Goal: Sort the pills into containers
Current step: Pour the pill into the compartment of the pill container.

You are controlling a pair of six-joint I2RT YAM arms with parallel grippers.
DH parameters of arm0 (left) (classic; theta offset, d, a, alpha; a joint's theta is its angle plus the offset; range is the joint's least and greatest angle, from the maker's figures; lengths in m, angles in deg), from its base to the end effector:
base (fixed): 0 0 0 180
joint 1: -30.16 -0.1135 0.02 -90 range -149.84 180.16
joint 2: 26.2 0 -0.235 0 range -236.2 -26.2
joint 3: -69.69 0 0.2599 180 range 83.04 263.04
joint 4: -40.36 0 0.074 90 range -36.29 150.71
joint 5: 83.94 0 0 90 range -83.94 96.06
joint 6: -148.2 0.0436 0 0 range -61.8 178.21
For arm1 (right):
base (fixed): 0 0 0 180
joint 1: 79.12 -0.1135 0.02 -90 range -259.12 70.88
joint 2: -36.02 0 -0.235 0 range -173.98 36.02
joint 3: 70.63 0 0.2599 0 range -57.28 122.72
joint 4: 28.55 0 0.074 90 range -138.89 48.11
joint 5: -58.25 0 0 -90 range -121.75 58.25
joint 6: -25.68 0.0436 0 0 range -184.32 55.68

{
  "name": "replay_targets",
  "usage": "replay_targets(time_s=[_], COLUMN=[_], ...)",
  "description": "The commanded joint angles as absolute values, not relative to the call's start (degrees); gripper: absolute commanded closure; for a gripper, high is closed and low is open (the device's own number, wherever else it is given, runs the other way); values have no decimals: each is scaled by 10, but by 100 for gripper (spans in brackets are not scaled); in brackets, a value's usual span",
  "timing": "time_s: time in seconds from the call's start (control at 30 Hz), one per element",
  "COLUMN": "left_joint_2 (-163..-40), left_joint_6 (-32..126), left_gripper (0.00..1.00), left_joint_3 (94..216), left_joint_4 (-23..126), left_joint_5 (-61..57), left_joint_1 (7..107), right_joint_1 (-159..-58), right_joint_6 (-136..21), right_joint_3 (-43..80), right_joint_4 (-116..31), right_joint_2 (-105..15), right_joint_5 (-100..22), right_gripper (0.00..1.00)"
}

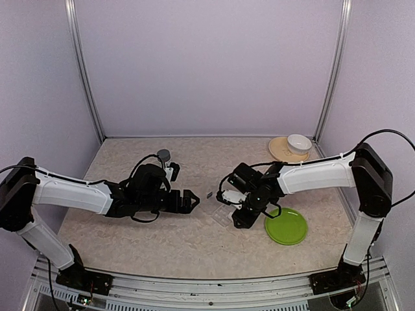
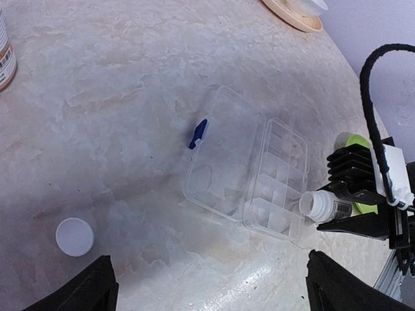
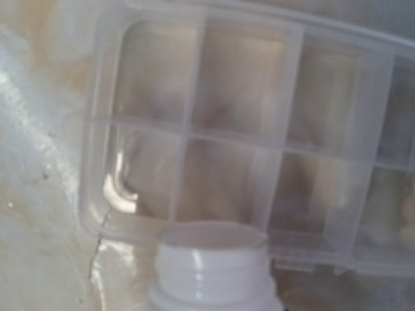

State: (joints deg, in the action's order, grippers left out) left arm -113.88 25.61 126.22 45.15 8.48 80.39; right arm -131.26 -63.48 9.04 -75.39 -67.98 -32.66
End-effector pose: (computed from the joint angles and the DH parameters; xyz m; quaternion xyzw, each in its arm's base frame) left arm 0.2113 -0.2510 0.1449 0.1271 0.8815 -0.2864 0.3532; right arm 0.2153 0.2780 0.1231 -0.4282 0.8887 0.0800 0.1429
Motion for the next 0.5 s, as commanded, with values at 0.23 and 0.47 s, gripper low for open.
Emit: replay_targets(time_s=[0.23,0.47], left_joint_2=[-1125,-1126], left_joint_6=[255,254], left_gripper=[1,1], left_joint_3=[1254,1253], left_joint_4=[438,436], left_joint_5=[91,89], left_joint_1=[803,803], right_joint_1=[-1320,-1320], right_joint_6=[-644,-646], right_joint_3=[116,126], right_joint_4=[-797,-811], right_joint_2=[-700,-703], right_joint_5=[-315,-314], right_gripper=[82,81])
